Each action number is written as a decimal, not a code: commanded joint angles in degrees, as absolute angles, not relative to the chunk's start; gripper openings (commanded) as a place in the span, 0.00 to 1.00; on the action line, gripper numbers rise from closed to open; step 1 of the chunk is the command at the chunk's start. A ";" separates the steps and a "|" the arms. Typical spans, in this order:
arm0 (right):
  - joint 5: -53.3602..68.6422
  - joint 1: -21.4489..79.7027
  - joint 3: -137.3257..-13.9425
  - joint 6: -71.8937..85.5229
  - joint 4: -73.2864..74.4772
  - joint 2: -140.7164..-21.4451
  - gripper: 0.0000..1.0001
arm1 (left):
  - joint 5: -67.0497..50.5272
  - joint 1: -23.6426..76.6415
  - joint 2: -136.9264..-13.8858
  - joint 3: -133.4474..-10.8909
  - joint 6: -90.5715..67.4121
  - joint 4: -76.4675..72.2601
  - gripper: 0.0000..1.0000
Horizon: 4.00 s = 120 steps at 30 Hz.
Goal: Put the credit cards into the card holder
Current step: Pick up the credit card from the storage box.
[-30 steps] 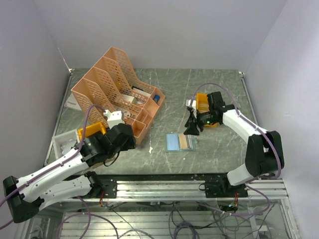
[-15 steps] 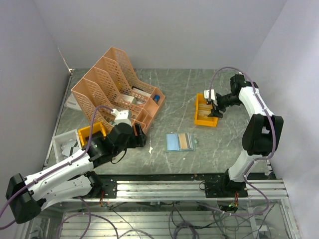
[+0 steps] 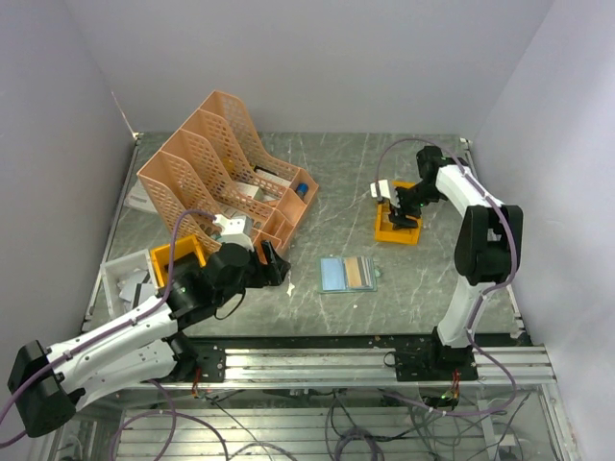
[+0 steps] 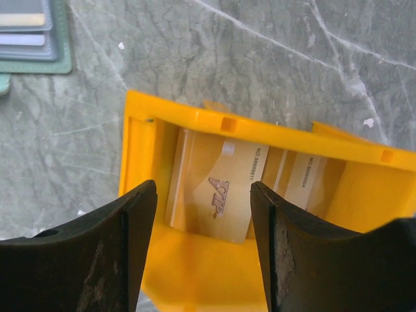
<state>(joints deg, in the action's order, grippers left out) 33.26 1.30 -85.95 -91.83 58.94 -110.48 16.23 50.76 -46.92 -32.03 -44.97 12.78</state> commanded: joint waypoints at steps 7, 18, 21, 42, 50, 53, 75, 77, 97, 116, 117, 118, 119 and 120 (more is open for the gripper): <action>27.11 2.44 -87.09 -84.34 51.74 -114.57 0.59 | 15.36 50.36 -45.41 -30.58 -44.30 9.43 0.86; 24.73 3.62 -86.14 -82.15 48.07 -116.93 0.65 | 15.34 50.31 -46.54 -30.94 -44.15 8.83 0.85; 25.31 3.54 -87.89 -82.28 50.36 -118.95 0.65 | 15.46 50.34 -46.50 -31.09 -44.19 8.93 0.85; 28.22 3.58 -88.22 -81.83 53.31 -114.17 0.16 | 15.32 50.34 -46.10 -30.77 -44.71 9.12 0.84; 29.01 3.60 -86.52 -81.75 52.18 -110.53 0.14 | 15.73 50.33 -45.64 -30.50 -44.94 9.30 0.84; 29.00 3.50 -86.38 -81.14 51.85 -110.52 0.09 | 15.41 50.28 -45.87 -30.39 -45.02 8.84 0.84; 31.71 2.89 -99.49 -83.65 71.56 -125.09 0.22 | 8.38 50.36 -49.03 -29.02 -44.79 1.11 0.82; 32.26 2.86 -99.30 -84.12 72.74 -124.43 0.21 | 8.40 50.36 -48.99 -29.06 -44.87 1.29 0.82; 33.74 2.77 -92.95 -85.60 77.79 -116.02 0.11 | 8.63 50.30 -50.37 -29.96 -44.47 0.98 0.82; 31.17 2.64 -89.32 -81.88 71.60 -116.19 0.15 | 8.40 50.29 -50.73 -29.91 -44.79 1.18 0.82; 31.33 2.63 -89.73 -81.77 71.74 -117.14 0.15 | 8.38 50.32 -50.61 -29.89 -44.76 1.34 0.82; 31.47 2.61 -90.22 -81.82 71.95 -117.54 0.15 | 8.50 50.33 -50.40 -29.92 -44.76 1.59 0.82; 31.75 2.57 -90.71 -81.90 72.37 -117.83 0.15 | 8.70 50.36 -50.18 -29.77 -44.82 1.65 0.82; 32.03 2.49 -91.19 -81.91 72.68 -118.06 0.15 | 8.77 50.36 -49.93 -29.73 -44.86 1.69 0.82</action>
<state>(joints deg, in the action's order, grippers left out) 31.55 2.96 -88.51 -82.30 73.41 -116.25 9.32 50.70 -51.00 -28.67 -45.01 3.18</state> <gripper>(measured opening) 0.156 0.818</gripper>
